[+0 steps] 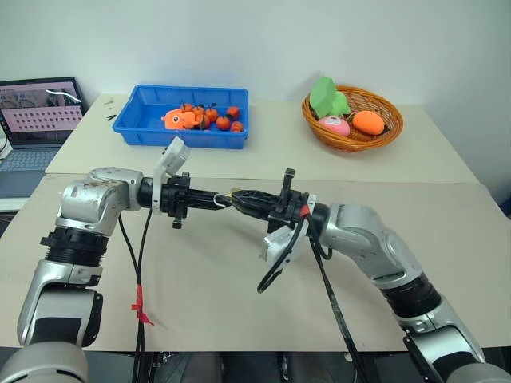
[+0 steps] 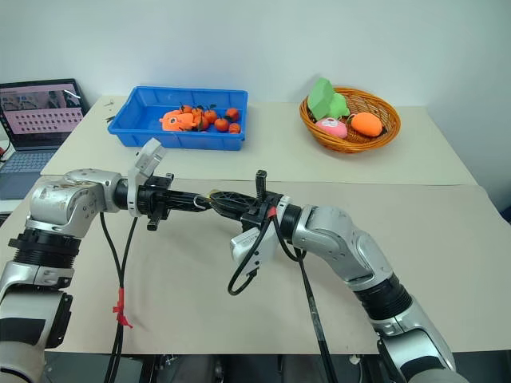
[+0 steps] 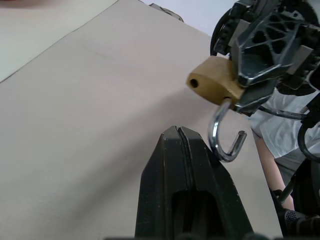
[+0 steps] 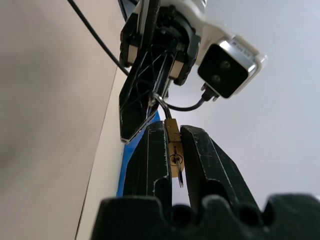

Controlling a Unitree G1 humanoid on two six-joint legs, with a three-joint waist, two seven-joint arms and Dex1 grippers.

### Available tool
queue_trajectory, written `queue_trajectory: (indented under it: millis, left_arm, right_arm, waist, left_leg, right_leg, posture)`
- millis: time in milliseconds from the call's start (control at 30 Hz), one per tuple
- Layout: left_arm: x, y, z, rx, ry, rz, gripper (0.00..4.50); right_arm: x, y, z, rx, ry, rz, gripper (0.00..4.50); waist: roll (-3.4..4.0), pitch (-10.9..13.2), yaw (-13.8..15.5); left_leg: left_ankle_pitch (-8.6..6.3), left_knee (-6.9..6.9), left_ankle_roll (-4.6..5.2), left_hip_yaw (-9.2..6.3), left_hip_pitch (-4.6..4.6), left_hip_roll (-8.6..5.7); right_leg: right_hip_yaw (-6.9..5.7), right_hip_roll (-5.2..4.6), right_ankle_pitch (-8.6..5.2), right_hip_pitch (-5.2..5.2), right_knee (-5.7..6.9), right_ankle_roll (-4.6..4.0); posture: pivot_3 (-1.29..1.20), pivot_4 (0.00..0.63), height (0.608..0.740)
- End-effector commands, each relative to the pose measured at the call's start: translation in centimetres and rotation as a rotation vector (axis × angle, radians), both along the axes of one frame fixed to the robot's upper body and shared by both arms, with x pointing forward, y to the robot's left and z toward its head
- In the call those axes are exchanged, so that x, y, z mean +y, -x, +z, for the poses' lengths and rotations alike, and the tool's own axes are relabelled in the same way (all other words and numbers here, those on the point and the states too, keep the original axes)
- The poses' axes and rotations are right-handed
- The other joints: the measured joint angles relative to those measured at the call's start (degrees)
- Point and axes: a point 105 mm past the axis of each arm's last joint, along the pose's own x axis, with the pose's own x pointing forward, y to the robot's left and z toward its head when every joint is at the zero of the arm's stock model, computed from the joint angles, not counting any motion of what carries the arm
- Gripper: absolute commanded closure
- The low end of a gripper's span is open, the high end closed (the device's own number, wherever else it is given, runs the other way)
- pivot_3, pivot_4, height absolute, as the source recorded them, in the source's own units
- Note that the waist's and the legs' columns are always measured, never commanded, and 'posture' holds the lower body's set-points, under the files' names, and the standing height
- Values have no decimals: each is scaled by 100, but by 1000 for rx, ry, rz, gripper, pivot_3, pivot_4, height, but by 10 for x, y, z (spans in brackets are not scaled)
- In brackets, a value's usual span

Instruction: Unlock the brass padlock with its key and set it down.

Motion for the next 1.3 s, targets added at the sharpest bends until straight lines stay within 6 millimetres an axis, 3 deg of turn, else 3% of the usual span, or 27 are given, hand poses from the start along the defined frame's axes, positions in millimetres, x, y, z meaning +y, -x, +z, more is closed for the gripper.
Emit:
queue_trajectory:
  millis: [33, 333, 733, 1000, 1167, 1300]
  left_arm:
    - [1, 2, 14, -44, 21, -4, 4473]
    - [2, 2, 13, -46, 14, 1, 4473]
    - [19, 6, -16, -106, -122, -8, 4473]
    - [40, 6, -6, -179, -192, 20, 4473]
    - [43, 29, -6, -197, -262, -77, 4473]
    - [41, 47, -11, -206, -301, -145, 4473]
  right_arm:
    - [2, 2, 10, -48, -30, 20, 4263]
    - [1, 5, 12, -56, -38, 30, 4263]
    - [-16, -4, 22, -25, -91, -46, 4263]
    - [-15, 9, -27, 124, -52, -6, 4263]
    - [-14, 11, -58, 215, 11, 38, 4263]
    - [-11, 4, -69, 259, 21, 49, 4263]
  waist:
    - [0, 0, -3]
    - [0, 0, -2]
    - [0, 0, -7]
    - [-1, 0, 4]
    - [-1, 1, -45]
    - [-2, 2, -76]
  left_leg:
    - [0, 0, 0, 0, 0, 0]
    - [0, 0, 0, 0, 0, 0]
    - [0, 0, 0, 0, 0, 0]
    - [0, -1, 0, 1, -1, 0]
    - [0, -1, 0, 3, 3, 4]
    - [0, -3, 0, 4, 2, 4]
  right_leg:
    - [0, 0, 0, 0, 0, 0]
    - [0, 0, 0, 0, 0, 0]
    - [0, 0, 0, 0, 0, -1]
    - [-1, 0, -1, -1, -1, -2]
    - [0, 1, -4, -1, 0, -6]
    - [0, -1, -6, -1, -1, -7]
  posture:
    - [0, 150, 740]
    - [0, 150, 740]
    - [0, 150, 740]
    - [0, 150, 740]
    - [0, 150, 740]
    - [0, 150, 740]
